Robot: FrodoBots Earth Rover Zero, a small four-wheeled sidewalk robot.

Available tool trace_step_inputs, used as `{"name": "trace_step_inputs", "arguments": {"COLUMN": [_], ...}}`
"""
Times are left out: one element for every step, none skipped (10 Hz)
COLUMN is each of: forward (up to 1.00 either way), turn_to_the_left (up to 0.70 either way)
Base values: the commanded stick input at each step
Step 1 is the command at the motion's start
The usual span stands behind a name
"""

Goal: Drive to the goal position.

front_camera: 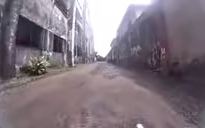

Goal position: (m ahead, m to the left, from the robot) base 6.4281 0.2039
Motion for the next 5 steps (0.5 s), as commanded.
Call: {"name": "trace_step_inputs", "arguments": {"forward": [0.70, 0.70, 0.70, 0.70, 0.70], "turn_to_the_left": [0.00, 0.00, 0.00, 0.00, 0.00]}}
